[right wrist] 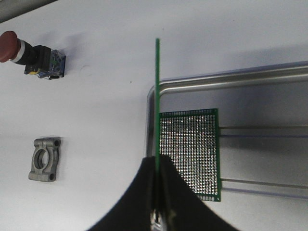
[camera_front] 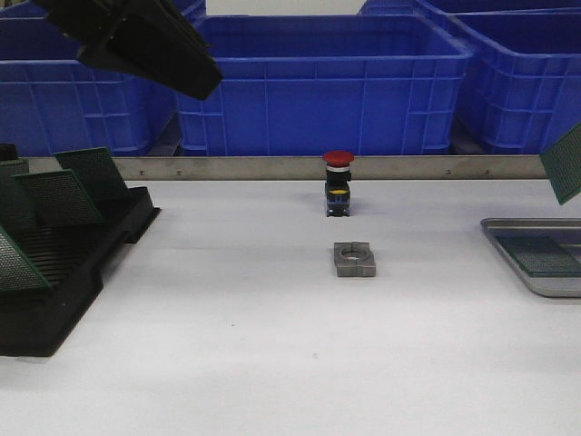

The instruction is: Place circuit board on tray

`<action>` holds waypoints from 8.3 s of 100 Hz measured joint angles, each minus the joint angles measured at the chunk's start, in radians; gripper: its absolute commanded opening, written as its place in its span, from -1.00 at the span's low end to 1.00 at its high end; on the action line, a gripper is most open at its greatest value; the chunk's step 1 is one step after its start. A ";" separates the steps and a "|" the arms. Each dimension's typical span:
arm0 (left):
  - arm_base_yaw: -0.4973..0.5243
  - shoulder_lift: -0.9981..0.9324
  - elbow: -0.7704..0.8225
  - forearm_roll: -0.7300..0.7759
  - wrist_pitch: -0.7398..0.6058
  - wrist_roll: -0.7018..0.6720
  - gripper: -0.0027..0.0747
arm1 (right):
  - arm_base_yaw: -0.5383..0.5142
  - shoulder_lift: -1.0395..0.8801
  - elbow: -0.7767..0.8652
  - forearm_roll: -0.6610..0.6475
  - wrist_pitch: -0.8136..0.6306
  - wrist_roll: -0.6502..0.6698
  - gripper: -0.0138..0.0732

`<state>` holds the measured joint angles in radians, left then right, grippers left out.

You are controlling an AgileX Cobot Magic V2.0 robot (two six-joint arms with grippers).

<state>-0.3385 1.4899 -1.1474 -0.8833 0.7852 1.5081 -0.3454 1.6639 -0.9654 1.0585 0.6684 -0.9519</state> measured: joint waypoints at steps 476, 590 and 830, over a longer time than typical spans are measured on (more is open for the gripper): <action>0.182 -1.314 1.093 0.614 -0.850 -1.380 -0.98 | 0.374 -1.475 0.705 -0.025 -0.386 -0.203 -0.82; 0.355 -1.496 1.147 0.883 -0.560 -1.567 -0.98 | 0.374 -1.477 0.708 -0.027 -0.352 -0.205 -0.82; 0.355 -1.496 1.147 0.883 -0.560 -1.565 -0.98 | 0.280 -1.673 0.992 -1.130 -0.634 1.018 -0.82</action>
<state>0.0170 -0.0057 0.0000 0.0000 0.2249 -0.0569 -0.0657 -0.0093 0.0269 -0.0720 0.0340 0.0660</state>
